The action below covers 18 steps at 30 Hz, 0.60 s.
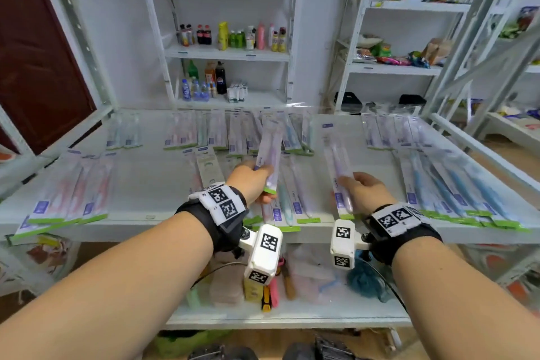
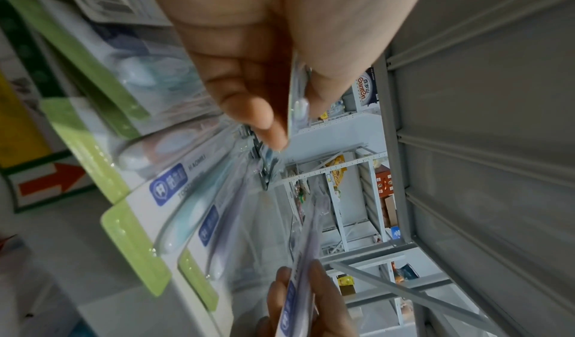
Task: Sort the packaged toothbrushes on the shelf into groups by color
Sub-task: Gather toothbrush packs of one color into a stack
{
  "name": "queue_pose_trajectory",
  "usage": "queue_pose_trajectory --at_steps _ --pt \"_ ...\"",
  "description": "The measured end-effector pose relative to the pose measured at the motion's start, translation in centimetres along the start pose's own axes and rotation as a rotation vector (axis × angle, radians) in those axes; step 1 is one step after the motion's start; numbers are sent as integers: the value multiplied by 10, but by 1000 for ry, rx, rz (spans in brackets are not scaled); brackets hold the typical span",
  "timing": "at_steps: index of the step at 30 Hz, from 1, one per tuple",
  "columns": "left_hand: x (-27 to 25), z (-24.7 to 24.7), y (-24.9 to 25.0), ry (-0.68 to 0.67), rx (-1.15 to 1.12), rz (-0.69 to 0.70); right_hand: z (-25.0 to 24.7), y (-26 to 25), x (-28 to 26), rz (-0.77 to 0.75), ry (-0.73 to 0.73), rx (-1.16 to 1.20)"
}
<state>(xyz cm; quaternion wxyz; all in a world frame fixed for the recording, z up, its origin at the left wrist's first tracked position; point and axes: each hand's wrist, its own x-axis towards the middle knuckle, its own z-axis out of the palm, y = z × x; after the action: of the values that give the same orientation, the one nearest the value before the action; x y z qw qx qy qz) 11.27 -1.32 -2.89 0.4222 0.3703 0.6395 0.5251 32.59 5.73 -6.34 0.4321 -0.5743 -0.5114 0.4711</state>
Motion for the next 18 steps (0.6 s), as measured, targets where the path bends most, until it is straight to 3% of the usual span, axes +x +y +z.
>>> queue_pose_trajectory --at_steps 5,9,13,18 --pt "9 13 -3 -12 21 74 -16 -2 -10 -12 -1 28" --pt "16 48 4 -74 -35 20 -45 -18 1 -17 199 -39" --pt "29 85 16 -175 -38 -23 -85 -34 32 47 256 51" --pt "62 136 28 -234 -5 -26 -132 -42 92 22 253 -66"
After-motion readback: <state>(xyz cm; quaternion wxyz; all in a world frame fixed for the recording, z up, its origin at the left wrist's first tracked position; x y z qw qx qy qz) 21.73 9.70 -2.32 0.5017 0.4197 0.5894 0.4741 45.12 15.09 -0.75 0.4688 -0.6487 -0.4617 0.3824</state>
